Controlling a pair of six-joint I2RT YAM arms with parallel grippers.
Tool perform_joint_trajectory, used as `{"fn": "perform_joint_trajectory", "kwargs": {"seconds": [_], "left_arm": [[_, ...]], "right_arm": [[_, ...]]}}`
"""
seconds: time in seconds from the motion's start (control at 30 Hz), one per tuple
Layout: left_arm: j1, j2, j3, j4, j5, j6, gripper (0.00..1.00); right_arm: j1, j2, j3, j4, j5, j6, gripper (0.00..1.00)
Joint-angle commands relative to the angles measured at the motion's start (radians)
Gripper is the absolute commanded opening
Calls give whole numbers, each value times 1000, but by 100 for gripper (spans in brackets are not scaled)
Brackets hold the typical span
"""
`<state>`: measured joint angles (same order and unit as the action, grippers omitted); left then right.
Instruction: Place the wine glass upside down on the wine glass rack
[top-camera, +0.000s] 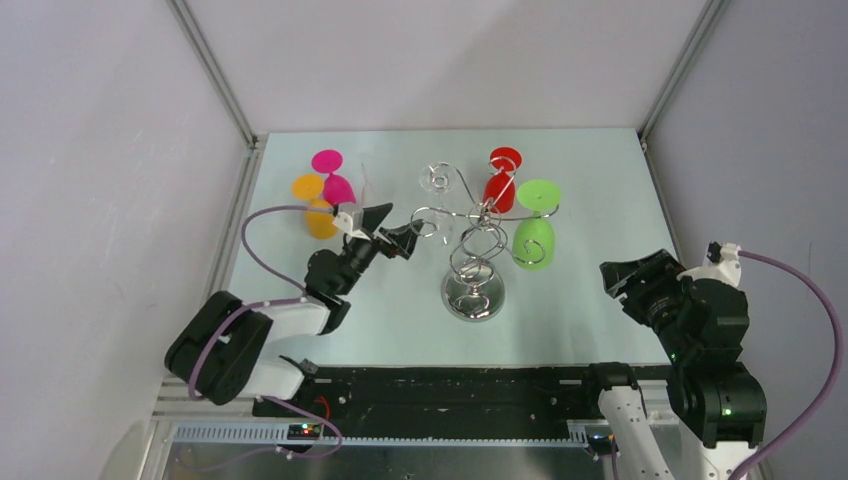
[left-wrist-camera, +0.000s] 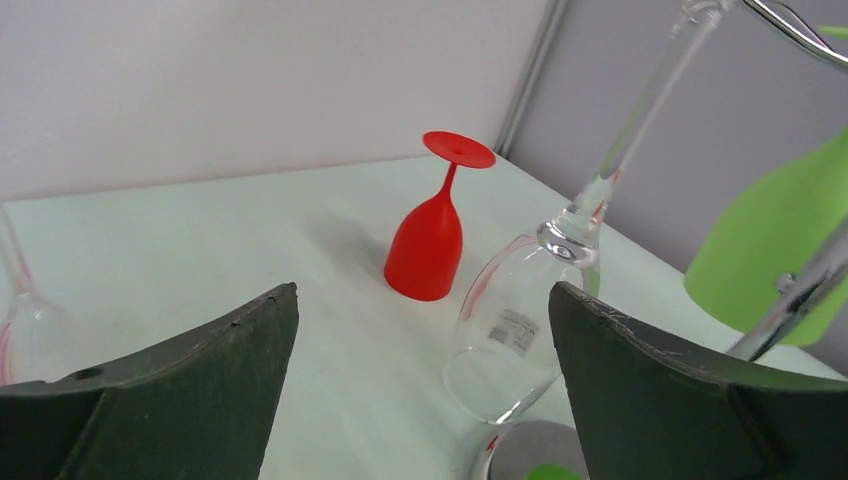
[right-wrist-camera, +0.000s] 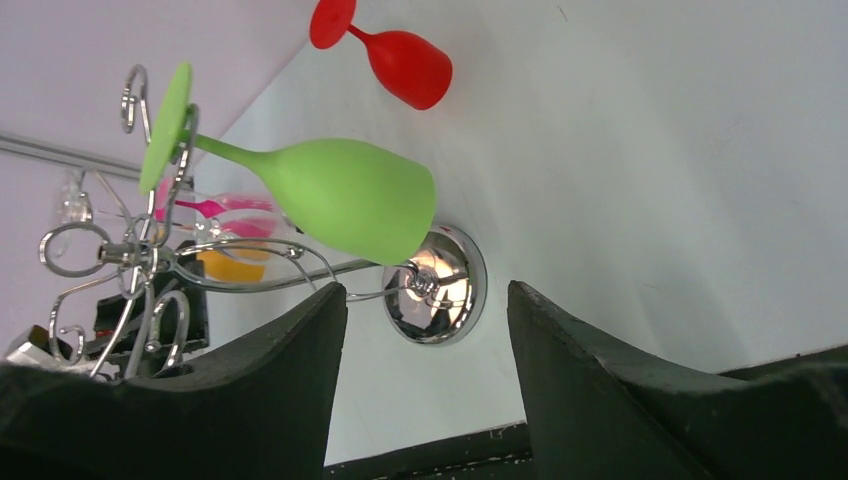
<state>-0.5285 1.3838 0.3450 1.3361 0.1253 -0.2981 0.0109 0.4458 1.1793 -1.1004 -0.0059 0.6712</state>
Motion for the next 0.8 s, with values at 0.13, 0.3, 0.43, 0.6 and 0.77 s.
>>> {"fn": "perform_joint_trajectory", "kwargs": {"seconds": [0.13, 0.3, 0.43, 0.6, 0.77], "left_arm": [[24, -213, 187, -523, -220, -53, 99], [33, -282, 286, -718, -292, -91, 98], [55, -327, 312, -770, -331, -167, 97], [99, -364, 330, -816, -352, -306, 100], [165, -373, 373, -904, -365, -455, 100]], "right_arm": [[-2, -24, -32, 11, -9, -13, 65], [-3, -24, -34, 12, -11, -13, 66], [-3, -31, -38, 10, -13, -15, 66], [-2, -45, -41, 4, -8, -19, 66], [-2, -48, -40, 3, -14, -16, 66]]}}
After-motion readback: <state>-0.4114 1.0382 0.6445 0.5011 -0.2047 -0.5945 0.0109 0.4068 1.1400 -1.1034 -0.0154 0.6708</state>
